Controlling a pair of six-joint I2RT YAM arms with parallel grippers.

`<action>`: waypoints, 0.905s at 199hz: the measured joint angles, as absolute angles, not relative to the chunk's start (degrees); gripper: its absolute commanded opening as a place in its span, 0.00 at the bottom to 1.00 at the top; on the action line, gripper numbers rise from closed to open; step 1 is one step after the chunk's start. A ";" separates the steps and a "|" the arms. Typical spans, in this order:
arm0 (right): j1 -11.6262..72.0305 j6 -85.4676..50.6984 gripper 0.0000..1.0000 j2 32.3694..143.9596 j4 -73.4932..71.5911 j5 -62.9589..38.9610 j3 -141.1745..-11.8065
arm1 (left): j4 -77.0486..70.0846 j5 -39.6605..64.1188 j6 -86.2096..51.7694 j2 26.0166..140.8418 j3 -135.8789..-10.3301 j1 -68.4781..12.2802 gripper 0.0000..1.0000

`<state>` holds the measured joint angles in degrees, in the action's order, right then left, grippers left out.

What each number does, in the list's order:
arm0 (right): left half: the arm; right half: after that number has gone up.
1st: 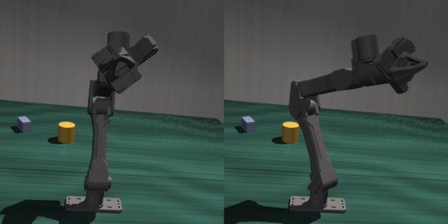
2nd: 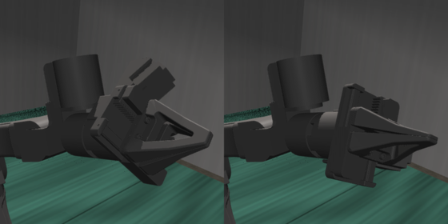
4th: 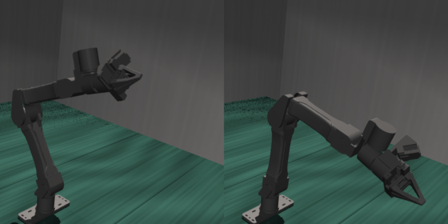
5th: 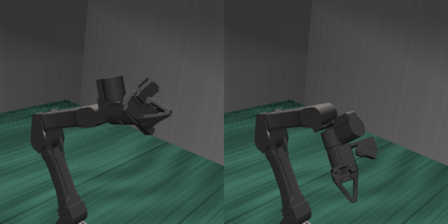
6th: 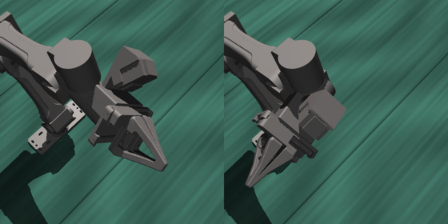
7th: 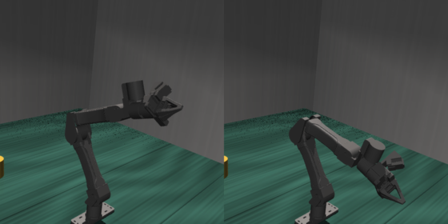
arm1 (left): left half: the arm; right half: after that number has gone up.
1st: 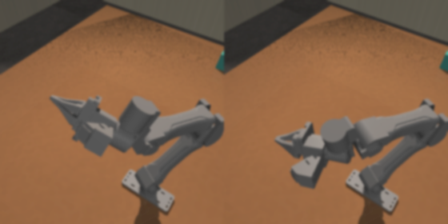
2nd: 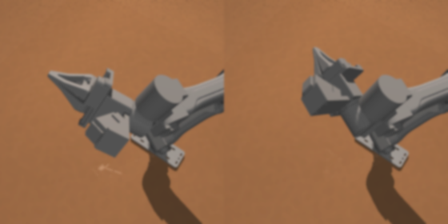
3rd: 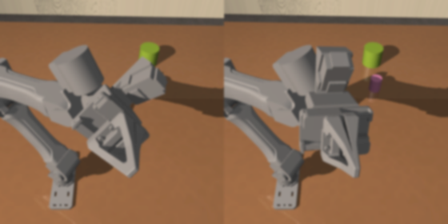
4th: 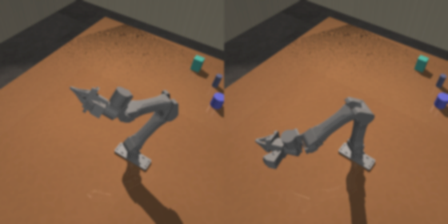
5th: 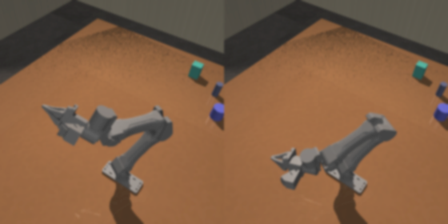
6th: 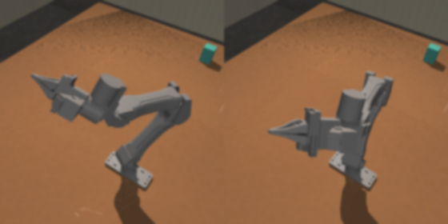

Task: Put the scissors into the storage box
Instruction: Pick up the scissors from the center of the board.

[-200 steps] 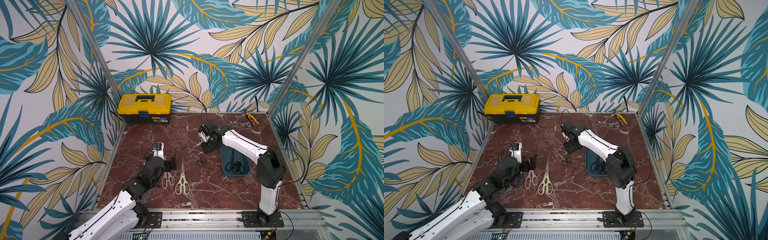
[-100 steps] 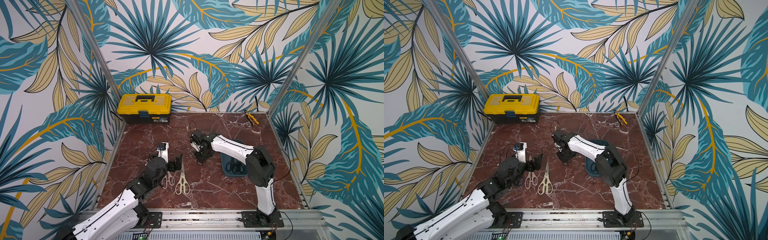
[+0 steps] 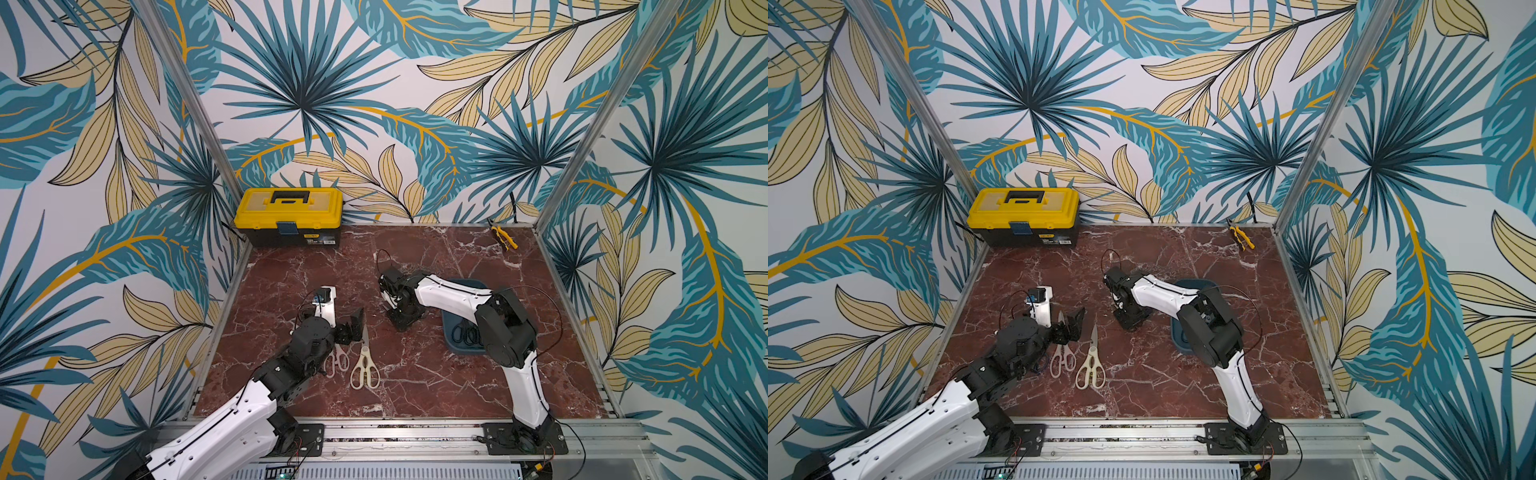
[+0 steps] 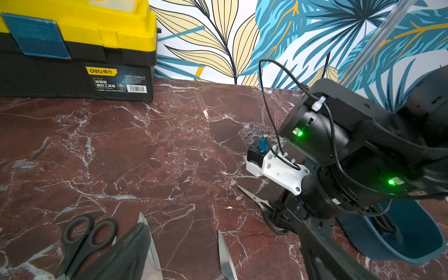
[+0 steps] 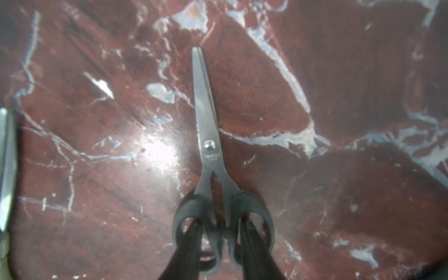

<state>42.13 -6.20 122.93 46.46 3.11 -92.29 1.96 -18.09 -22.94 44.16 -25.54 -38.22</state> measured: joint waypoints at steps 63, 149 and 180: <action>42.22 -8.01 0.13 122.91 46.15 3.38 -92.14 | 0.95 -17.39 -22.72 44.80 -25.54 -38.22 1.00; 42.02 -12.21 0.12 118.48 46.44 3.14 -89.23 | -1.06 -16.93 -20.34 41.06 -25.10 -38.22 1.00; 41.98 -13.52 0.12 113.84 46.54 3.16 -89.12 | -0.99 -16.99 -19.70 40.77 -25.12 -38.22 1.00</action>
